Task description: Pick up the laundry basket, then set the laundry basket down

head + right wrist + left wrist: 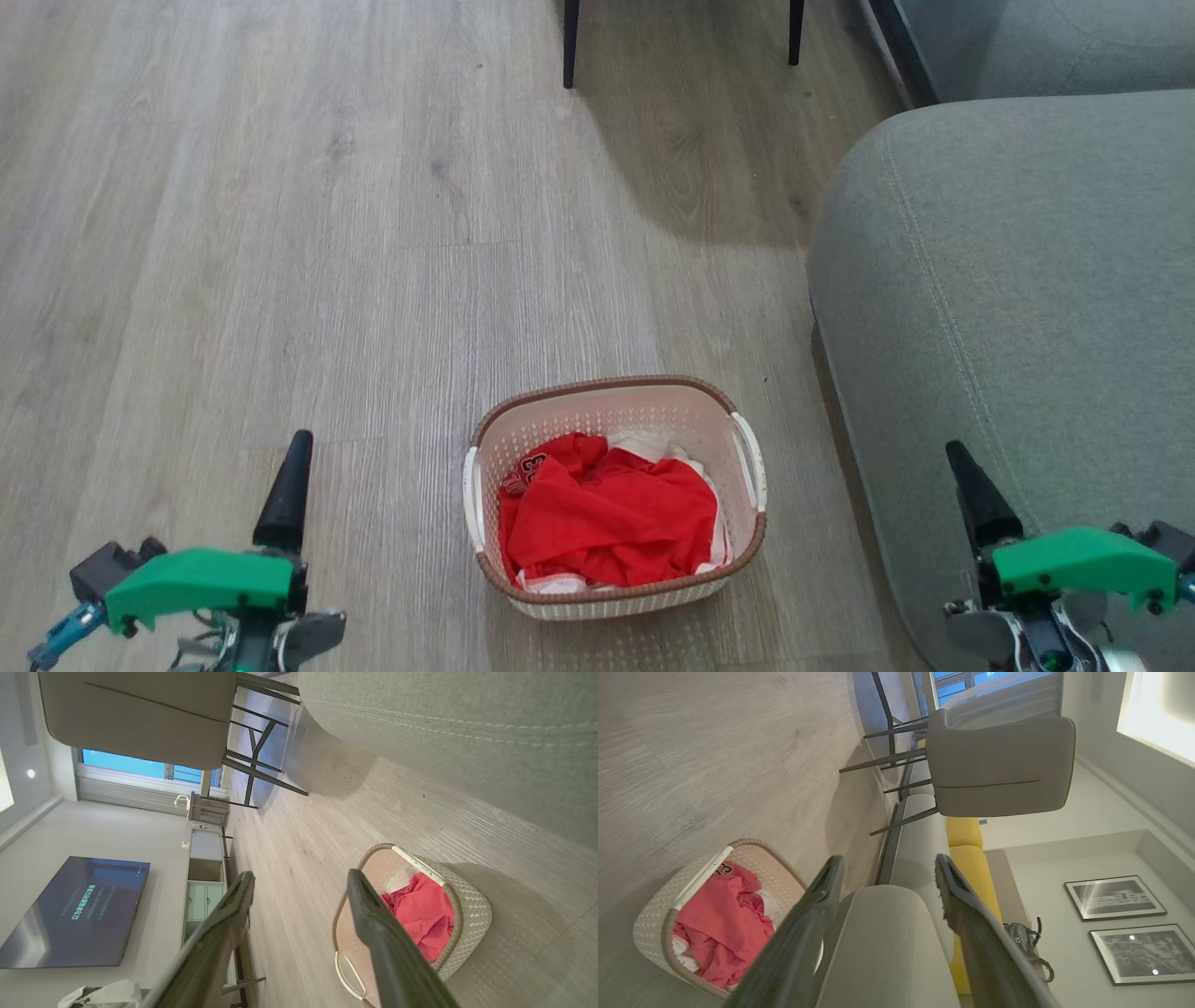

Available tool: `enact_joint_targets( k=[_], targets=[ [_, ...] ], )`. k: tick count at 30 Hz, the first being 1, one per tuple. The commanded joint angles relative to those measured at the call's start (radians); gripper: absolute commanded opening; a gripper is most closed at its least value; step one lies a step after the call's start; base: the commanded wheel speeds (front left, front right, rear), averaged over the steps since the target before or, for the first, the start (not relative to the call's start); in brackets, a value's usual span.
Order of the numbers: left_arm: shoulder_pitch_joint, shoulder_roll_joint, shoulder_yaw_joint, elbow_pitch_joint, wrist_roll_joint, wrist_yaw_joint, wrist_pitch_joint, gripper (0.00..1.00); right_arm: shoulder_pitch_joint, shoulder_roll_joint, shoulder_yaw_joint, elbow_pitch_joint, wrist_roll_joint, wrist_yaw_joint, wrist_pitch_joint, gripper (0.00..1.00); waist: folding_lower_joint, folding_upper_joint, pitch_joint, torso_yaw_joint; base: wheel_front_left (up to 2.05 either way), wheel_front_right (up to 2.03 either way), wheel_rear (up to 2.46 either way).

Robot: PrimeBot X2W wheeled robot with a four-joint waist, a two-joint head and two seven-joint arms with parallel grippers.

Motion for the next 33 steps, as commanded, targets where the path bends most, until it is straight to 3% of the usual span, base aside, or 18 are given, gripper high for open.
enact_joint_targets(
  k=[1, 33],
  targets=[
    [-0.038, 0.006, 0.003, -0.05, 0.043, 0.006, -0.013, 1.0, -0.029, -0.007, 0.011, -0.047, -0.038, 0.0, -0.012, 1.0, 0.0, 0.0, -0.001, 0.0, 0.0, 0.0, 0.0],
    [0.003, 0.008, -0.076, -0.095, 0.573, 0.079, -0.107, 1.0, -0.01, -0.011, 0.102, -0.101, -0.47, -0.001, -0.106, 1.0, 0.0, 0.0, -0.008, 0.007, 0.0, 0.0, 0.0]
  ],
)
